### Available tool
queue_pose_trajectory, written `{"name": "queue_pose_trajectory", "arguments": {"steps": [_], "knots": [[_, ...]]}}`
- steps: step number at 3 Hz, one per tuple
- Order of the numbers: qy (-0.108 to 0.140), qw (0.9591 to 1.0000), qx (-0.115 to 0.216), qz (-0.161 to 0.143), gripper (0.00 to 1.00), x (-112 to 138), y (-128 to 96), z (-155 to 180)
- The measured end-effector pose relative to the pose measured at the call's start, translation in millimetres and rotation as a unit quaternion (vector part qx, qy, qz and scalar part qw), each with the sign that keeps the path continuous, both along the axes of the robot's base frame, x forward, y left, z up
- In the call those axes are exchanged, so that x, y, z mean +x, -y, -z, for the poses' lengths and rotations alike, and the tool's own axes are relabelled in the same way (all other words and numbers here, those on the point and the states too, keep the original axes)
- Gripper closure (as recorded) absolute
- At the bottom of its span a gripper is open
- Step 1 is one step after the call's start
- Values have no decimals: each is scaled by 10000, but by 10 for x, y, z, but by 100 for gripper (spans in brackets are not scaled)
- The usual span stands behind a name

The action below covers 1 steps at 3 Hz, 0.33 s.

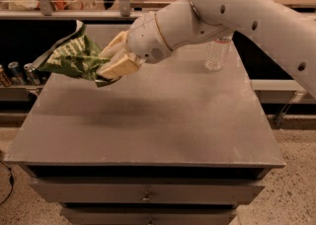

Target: Pick green jalapeno chip bag

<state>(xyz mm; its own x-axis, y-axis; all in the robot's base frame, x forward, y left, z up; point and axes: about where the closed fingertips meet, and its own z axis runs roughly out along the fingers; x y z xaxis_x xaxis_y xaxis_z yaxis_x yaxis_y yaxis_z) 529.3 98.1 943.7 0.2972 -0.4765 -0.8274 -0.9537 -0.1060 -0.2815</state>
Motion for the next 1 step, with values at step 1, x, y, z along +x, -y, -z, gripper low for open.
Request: {"name": "queue_pose_trajectory", "arguments": {"steps": [1], "knots": [[-35,9999,33,-157,100,27,-46,10]]}}
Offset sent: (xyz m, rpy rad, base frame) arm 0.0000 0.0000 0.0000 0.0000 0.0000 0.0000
